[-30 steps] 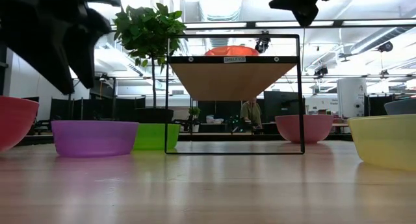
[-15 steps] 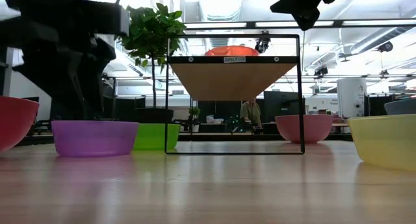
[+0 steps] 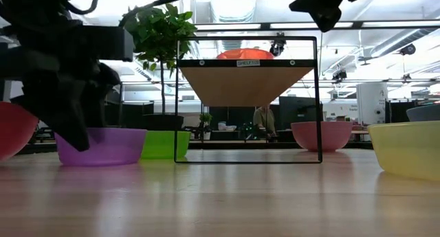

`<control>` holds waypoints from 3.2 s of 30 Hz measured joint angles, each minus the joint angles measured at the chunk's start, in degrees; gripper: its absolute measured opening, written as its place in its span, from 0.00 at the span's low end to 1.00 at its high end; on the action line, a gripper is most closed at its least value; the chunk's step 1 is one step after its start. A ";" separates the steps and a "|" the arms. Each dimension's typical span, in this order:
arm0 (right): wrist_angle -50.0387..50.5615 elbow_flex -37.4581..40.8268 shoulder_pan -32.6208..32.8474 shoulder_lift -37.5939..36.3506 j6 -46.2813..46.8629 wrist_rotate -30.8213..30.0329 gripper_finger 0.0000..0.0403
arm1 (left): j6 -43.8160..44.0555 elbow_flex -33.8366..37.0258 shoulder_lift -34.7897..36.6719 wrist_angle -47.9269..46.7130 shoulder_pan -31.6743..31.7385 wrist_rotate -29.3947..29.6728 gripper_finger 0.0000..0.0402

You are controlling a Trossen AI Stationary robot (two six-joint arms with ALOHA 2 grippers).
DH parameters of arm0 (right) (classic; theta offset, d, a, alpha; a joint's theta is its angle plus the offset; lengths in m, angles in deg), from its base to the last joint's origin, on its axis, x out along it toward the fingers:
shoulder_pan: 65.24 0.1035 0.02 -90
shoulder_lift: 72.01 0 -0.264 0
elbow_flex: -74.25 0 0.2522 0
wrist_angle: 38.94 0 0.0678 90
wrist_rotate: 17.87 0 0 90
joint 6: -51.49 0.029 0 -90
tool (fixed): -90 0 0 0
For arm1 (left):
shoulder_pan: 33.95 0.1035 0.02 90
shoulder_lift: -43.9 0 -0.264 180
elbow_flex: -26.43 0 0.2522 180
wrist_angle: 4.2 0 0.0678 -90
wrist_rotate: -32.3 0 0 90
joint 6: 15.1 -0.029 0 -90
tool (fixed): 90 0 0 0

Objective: Place and stack bowls onto a shelf
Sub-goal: Stack the purple transparent bowl into the orange transparent bowl on the shelf

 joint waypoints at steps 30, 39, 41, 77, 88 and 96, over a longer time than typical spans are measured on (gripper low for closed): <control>0.00 0.00 2.02 0.00 1.30 -0.48 0.31 | -4.77 -15.97 4.18 -21.49 -0.50 -0.32 0.00; 0.02 0.00 2.26 0.00 1.03 -0.25 0.31 | -3.32 -7.44 4.00 -13.26 -0.41 -1.35 0.16; 0.02 0.00 2.26 0.00 1.01 -0.25 0.31 | -3.10 -5.34 3.98 -9.76 -0.39 -1.34 0.23; 0.03 0.09 2.26 0.00 1.03 -0.48 0.31 | -8.70 -6.35 1.15 -9.58 -0.31 -0.90 0.00; 0.07 0.11 2.26 0.00 -0.44 -0.47 0.31 | -13.08 -24.44 1.49 -37.86 -0.35 2.24 0.00; 0.04 0.11 2.26 0.00 -0.41 -0.42 0.31 | -22.31 -35.04 1.93 -40.44 1.54 7.43 0.00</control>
